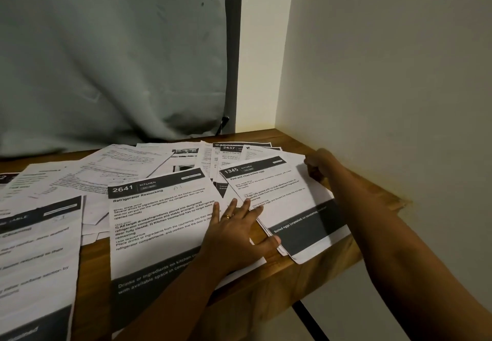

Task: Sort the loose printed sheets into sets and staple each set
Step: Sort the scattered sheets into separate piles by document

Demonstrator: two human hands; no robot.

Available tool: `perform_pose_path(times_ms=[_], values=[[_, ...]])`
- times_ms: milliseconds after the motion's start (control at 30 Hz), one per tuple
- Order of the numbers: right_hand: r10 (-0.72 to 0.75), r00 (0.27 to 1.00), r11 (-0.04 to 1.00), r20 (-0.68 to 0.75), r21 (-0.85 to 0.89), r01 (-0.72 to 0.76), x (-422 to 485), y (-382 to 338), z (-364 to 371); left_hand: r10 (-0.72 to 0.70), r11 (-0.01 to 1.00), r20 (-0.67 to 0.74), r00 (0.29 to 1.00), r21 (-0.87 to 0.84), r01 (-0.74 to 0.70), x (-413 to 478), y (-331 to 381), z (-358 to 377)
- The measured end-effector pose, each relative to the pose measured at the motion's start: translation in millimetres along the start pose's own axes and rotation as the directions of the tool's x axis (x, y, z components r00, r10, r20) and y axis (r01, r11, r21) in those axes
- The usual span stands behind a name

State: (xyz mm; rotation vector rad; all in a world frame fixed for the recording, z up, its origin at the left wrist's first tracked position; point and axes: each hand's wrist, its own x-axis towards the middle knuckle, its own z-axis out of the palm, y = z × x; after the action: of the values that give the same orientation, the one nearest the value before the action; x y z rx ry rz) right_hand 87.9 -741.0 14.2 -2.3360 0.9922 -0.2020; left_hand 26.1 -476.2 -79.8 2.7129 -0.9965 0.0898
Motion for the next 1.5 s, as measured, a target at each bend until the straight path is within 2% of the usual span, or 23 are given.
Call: perform_pose_path(times_ms=[167, 300, 467, 600, 700, 800, 867, 900, 967, 1033, 1100, 1200, 1267, 1400, 1500], values=[[0.108, 0.988, 0.994, 0.113, -0.026, -0.105, 15, -6, 6, 0.033, 0.997, -0.125, 0.992, 0.068, -0.025, -4, 2, 3], [0.181, 0.959, 0.983, 0.218, -0.022, -0.180, 18, -8, 7, 0.044, 0.998, -0.167, 0.985, 0.047, -0.037, -4, 1, 6], [0.034, 0.992, 0.971, 0.122, -0.240, -0.004, 19, -16, 8, 0.048, 0.998, -0.177, 0.983, 0.059, -0.038, -4, 1, 8], [-0.013, 0.992, 0.936, 0.127, -0.346, 0.057, 18, -18, 10, 0.039, 0.998, -0.152, 0.988, 0.055, -0.031, -4, 1, 6], [0.006, 0.993, 0.977, 0.118, -0.214, 0.020, 22, -12, 11, 0.042, 0.998, -0.150, 0.988, 0.054, -0.034, -4, 1, 5], [0.030, 0.988, 0.990, 0.153, 0.133, -0.051, 28, -8, 7, 0.044, 0.999, -0.167, 0.985, 0.039, -0.038, -4, 2, 5], [0.036, 0.988, 0.900, 0.149, 0.426, -0.097, 33, -4, 6, 0.043, 0.998, -0.148, 0.988, 0.048, -0.036, -4, 2, 3], [0.020, 0.992, 0.827, 0.124, 0.555, -0.086, 33, -3, 4, 0.041, 0.998, -0.128, 0.991, 0.055, -0.034, -4, 2, 4], [-0.037, 0.998, 0.710, 0.046, 0.704, -0.007, 30, -6, -1, 0.036, 0.999, -0.137, 0.990, 0.033, -0.032, -4, 2, 5], [-0.083, 0.995, 0.654, -0.060, 0.750, 0.100, 18, -18, -12, 0.045, 0.999, -0.216, 0.975, 0.009, -0.044, -4, 2, 7], [-0.080, 0.970, 0.592, -0.230, 0.772, 0.231, 14, -33, -28, 0.047, 0.999, -0.248, 0.968, 0.016, -0.045, -4, 3, 6], [-0.099, 0.888, 0.426, -0.449, 0.787, 0.446, 12, -50, -54, 0.009, 1.000, -0.088, 0.996, 0.027, -0.006, -4, 3, 3], [-0.112, 0.833, 0.355, -0.542, 0.761, 0.543, 12, -56, -70, -0.003, 1.000, -0.045, 0.999, 0.015, 0.004, -4, 3, -1], [-0.085, 0.723, 0.321, -0.686, 0.668, 0.672, -4, -69, -105, -0.002, 1.000, -0.004, 1.000, -0.004, 0.002, -3, 2, -3], [-0.065, 0.676, 0.382, -0.734, 0.608, 0.696, -5, -68, -126, 0.004, 0.999, -0.015, 1.000, -0.046, -0.005, -5, 2, -4]])
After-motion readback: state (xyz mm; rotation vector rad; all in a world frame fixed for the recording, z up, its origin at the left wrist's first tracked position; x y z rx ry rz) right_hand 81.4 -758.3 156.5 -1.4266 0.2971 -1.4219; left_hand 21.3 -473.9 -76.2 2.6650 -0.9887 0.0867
